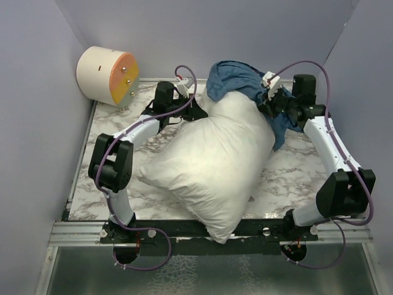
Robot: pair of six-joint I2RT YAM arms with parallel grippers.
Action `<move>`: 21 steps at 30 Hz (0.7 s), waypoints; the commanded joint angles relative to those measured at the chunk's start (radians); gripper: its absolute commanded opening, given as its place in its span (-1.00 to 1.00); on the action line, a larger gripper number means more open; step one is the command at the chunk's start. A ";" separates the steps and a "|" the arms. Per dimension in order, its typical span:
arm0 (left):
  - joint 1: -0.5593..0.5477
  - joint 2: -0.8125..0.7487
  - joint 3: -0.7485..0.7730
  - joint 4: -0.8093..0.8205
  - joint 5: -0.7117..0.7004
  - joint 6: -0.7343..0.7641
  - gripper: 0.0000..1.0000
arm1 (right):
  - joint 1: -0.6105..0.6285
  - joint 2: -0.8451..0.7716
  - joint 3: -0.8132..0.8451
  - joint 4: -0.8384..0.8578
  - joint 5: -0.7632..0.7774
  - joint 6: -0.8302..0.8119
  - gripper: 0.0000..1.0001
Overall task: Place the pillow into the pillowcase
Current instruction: Stuff the pillow into the pillowcase.
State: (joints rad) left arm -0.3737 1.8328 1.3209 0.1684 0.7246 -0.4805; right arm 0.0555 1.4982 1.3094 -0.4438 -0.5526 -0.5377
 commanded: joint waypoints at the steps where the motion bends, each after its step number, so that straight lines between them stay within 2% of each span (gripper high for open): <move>1: -0.002 -0.021 0.070 0.022 0.030 -0.015 -1.00 | 0.184 -0.097 0.163 -0.183 -0.530 0.029 -0.98; 4: -0.002 0.003 0.141 0.026 0.009 -0.033 -1.00 | 0.317 -0.046 0.287 -0.248 -0.627 0.058 -0.98; 7: -0.003 0.030 0.211 -0.002 -0.018 -0.028 -1.00 | 0.343 0.031 0.346 -0.243 -0.657 0.143 -0.98; 8: -0.003 0.038 0.223 -0.007 -0.024 -0.025 -1.00 | 0.343 0.049 0.338 -0.216 -0.601 0.183 -0.99; 11: -0.003 0.048 0.220 -0.003 -0.033 -0.027 -1.00 | 0.318 0.094 0.261 -0.112 -0.290 0.296 -0.99; 14: -0.002 0.037 0.186 0.009 -0.054 -0.019 -1.00 | 0.238 0.146 0.190 -0.095 -0.184 0.318 -0.99; 15: -0.001 0.031 0.174 0.001 -0.069 -0.009 -0.95 | 0.223 0.151 0.160 -0.092 -0.181 0.306 -0.98; 18: 0.007 -0.005 0.158 -0.057 -0.148 0.049 -0.43 | 0.215 0.137 0.079 -0.079 -0.190 0.272 -0.90; 21: 0.029 -0.065 0.145 -0.125 -0.234 0.105 0.00 | 0.213 0.090 0.030 -0.066 -0.269 0.257 -0.43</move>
State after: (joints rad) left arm -0.3496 1.8874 1.4681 0.0597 0.5770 -0.4347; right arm 0.2691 1.6367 1.3911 -0.5900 -0.8326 -0.2611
